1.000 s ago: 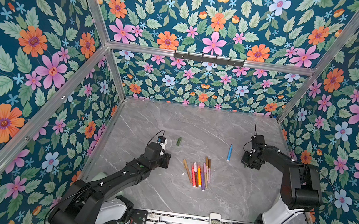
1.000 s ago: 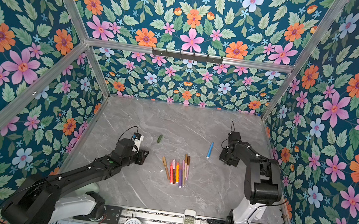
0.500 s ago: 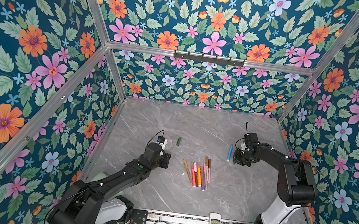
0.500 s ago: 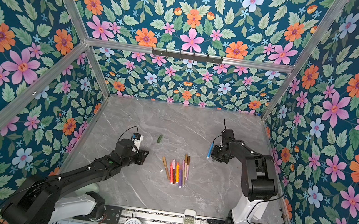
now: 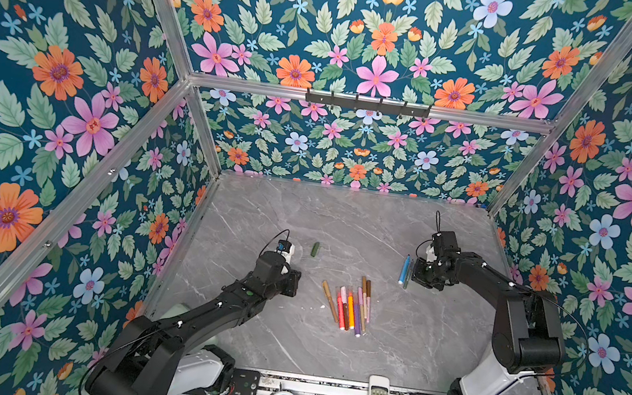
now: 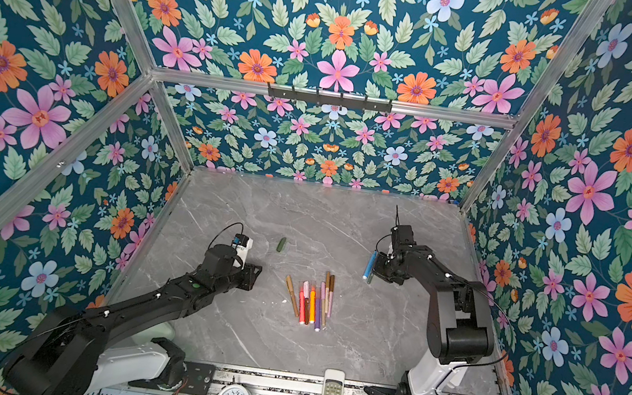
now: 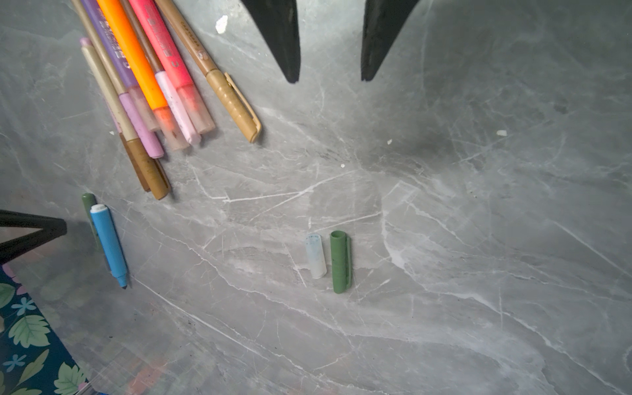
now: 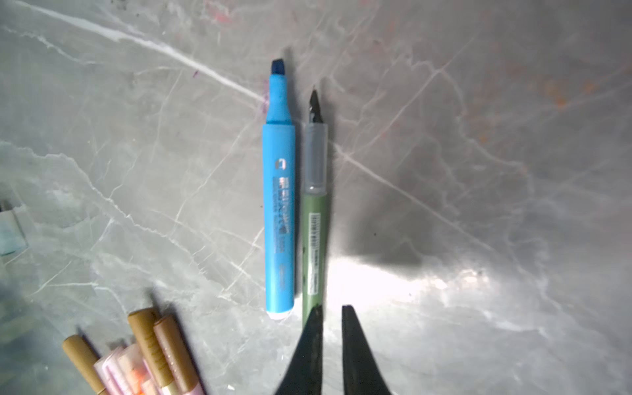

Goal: Open the pen caps

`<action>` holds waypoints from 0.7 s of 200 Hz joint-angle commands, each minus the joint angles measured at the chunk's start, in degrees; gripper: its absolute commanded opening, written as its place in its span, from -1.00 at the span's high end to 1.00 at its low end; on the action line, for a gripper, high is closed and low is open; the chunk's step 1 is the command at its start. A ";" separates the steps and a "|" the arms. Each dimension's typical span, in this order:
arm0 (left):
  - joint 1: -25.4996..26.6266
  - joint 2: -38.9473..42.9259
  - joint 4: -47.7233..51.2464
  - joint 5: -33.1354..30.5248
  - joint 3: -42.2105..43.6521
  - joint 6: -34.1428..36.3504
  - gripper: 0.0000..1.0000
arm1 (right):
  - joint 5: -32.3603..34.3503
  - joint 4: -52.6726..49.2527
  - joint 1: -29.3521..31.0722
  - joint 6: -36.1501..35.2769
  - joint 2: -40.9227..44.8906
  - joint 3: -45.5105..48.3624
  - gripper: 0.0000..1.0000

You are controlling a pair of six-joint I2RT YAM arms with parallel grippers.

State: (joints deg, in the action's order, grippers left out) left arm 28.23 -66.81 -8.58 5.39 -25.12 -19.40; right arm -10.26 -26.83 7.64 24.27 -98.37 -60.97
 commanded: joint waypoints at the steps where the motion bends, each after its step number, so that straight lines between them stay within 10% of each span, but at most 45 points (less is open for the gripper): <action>1: -0.02 0.15 -1.09 -0.38 -0.14 0.45 0.34 | 1.94 -1.47 -0.01 0.83 -2.18 -1.87 0.76; 140: -0.02 0.46 -1.18 -0.47 0.08 0.27 0.34 | -1.46 -1.52 -0.08 1.04 -12.02 -8.20 0.49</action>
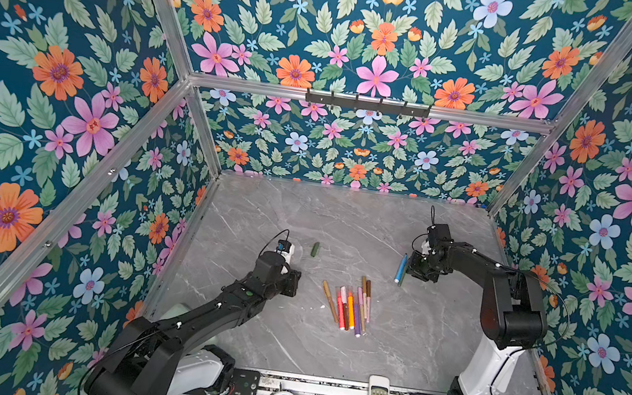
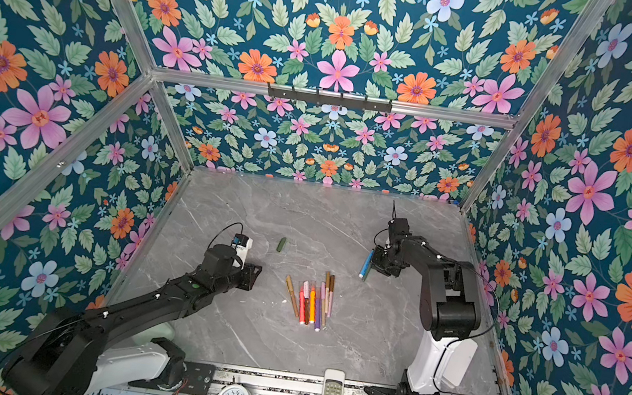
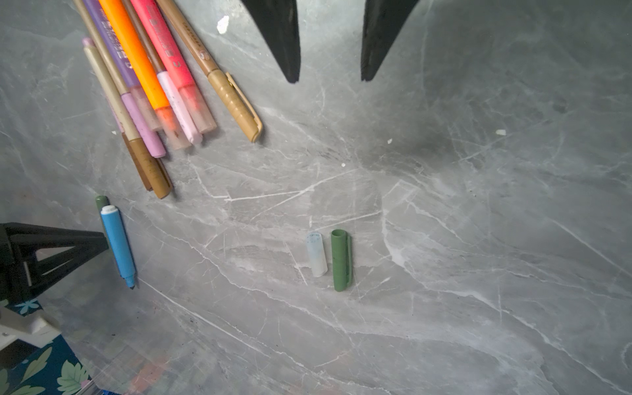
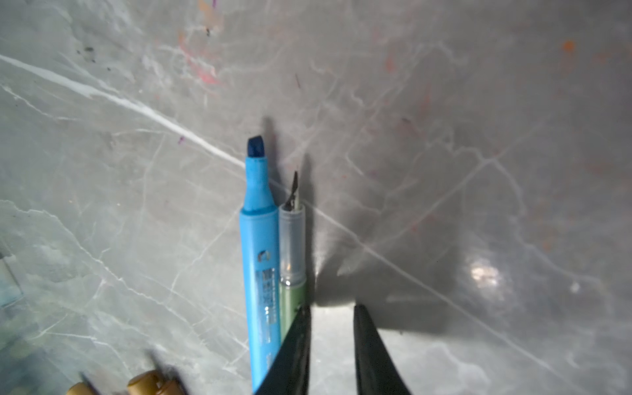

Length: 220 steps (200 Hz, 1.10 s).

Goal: Open the pen caps

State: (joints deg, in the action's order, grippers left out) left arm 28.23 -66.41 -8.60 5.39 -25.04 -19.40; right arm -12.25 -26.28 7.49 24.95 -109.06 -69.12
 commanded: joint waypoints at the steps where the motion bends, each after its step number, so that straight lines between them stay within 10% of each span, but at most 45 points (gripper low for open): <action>1: -0.02 0.06 -1.16 -0.47 -0.01 0.34 0.33 | 0.50 -2.04 0.07 0.41 -1.33 -0.09 0.49; 220: 0.02 0.01 -1.24 -0.55 -0.02 0.40 0.34 | -7.42 -0.98 0.66 3.11 -5.45 -4.05 0.57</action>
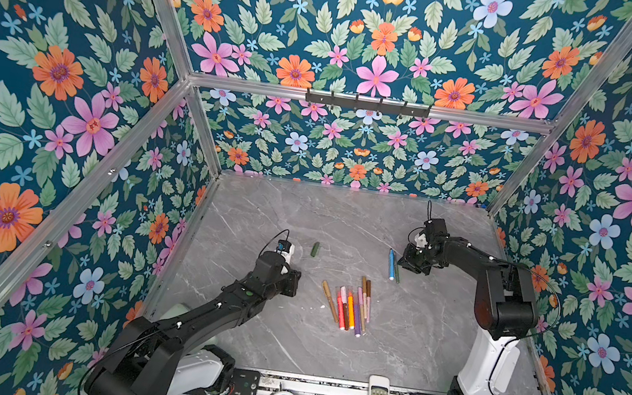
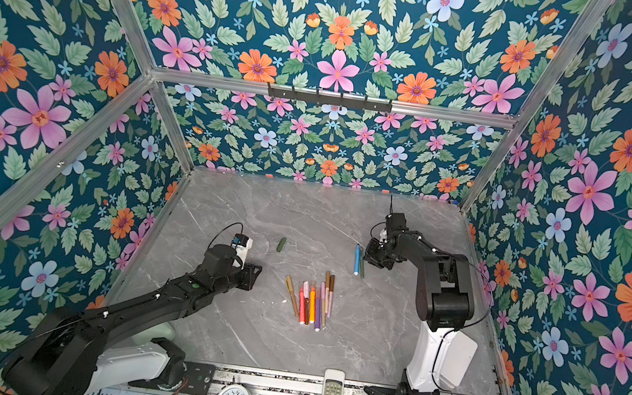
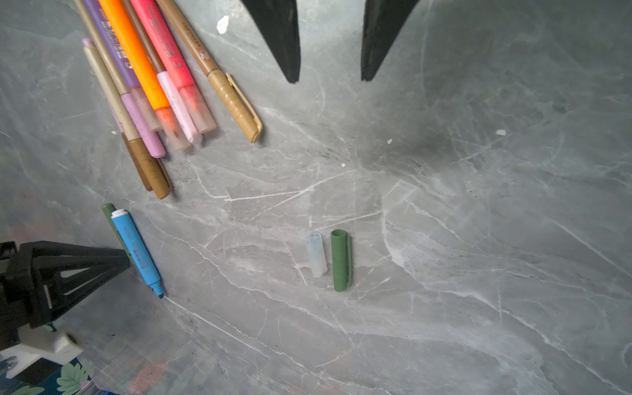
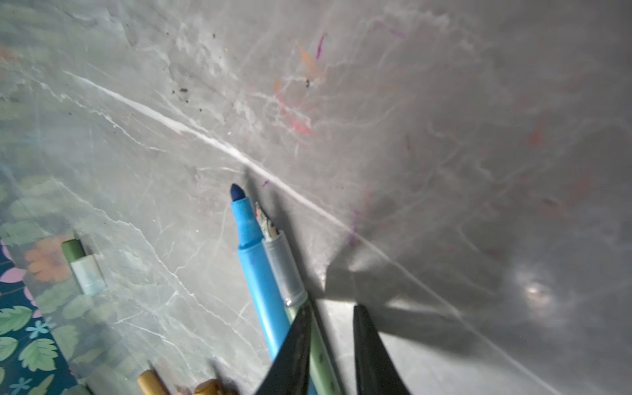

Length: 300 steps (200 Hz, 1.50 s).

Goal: Open the pen caps

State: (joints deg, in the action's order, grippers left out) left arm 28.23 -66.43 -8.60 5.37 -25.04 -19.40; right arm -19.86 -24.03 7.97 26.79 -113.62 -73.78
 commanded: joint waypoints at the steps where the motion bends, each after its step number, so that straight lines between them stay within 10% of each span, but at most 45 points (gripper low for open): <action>1: 0.00 0.01 -1.24 -0.58 -0.01 0.41 0.33 | 0.14 -3.18 0.19 1.31 -0.89 0.63 0.58; 114: -0.02 0.44 -1.33 -0.53 0.14 0.41 0.33 | 0.25 -1.93 0.22 2.39 2.48 4.75 0.91; 300: -0.01 0.34 -1.33 -0.44 0.16 0.39 0.34 | -1.16 1.80 2.71 3.23 5.61 11.64 0.75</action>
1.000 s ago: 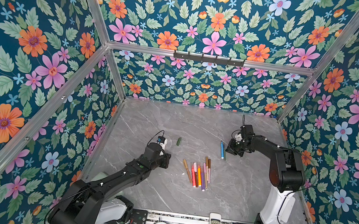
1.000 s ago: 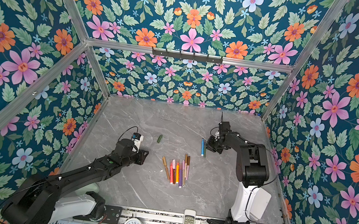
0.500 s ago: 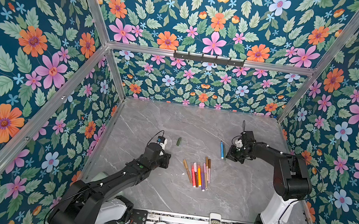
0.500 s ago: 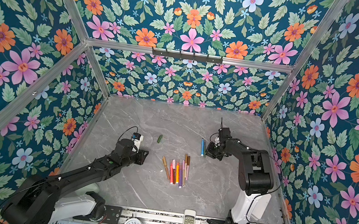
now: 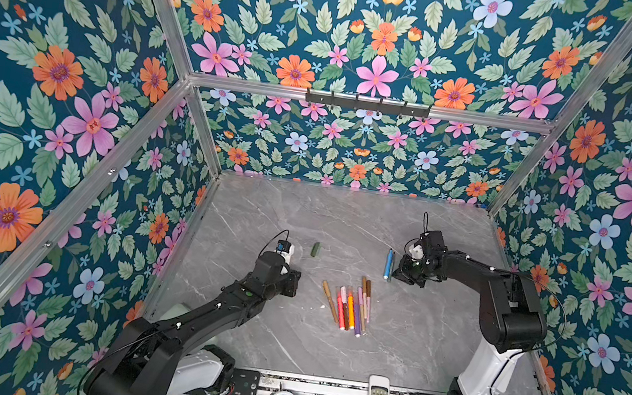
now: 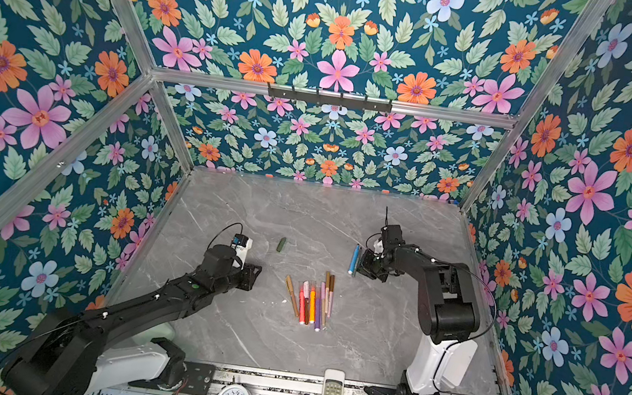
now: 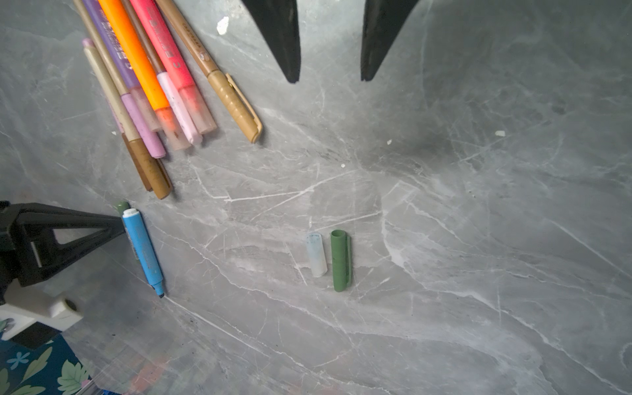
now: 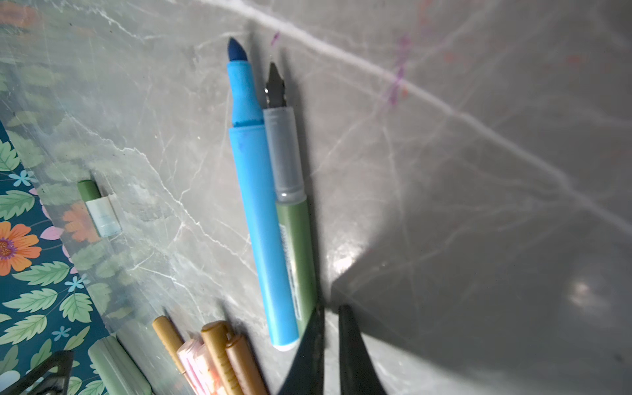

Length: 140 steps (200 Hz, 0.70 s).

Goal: Open the pen caps

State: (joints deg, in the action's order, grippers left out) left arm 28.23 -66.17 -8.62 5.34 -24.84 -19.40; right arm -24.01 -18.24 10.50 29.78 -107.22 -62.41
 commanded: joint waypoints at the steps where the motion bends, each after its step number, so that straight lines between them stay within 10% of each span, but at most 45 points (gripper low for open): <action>1: -0.01 0.08 -1.31 -0.42 -0.03 0.36 0.34 | 3.00 -3.99 0.20 0.26 -0.80 0.23 0.75; 91: -0.02 0.63 -1.48 -0.47 0.27 0.41 0.35 | 10.21 -6.74 3.72 -1.02 15.92 10.45 0.76; 140: -0.02 3.08 -2.18 -1.78 1.62 0.06 0.39 | 15.35 -7.97 18.68 6.22 27.20 16.89 0.75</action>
State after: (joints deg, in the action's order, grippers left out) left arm 28.23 -64.20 -9.30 4.64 -23.73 -19.40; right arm -13.54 -24.43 23.79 31.62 -82.37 -46.28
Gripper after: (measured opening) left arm 0.310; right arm 0.122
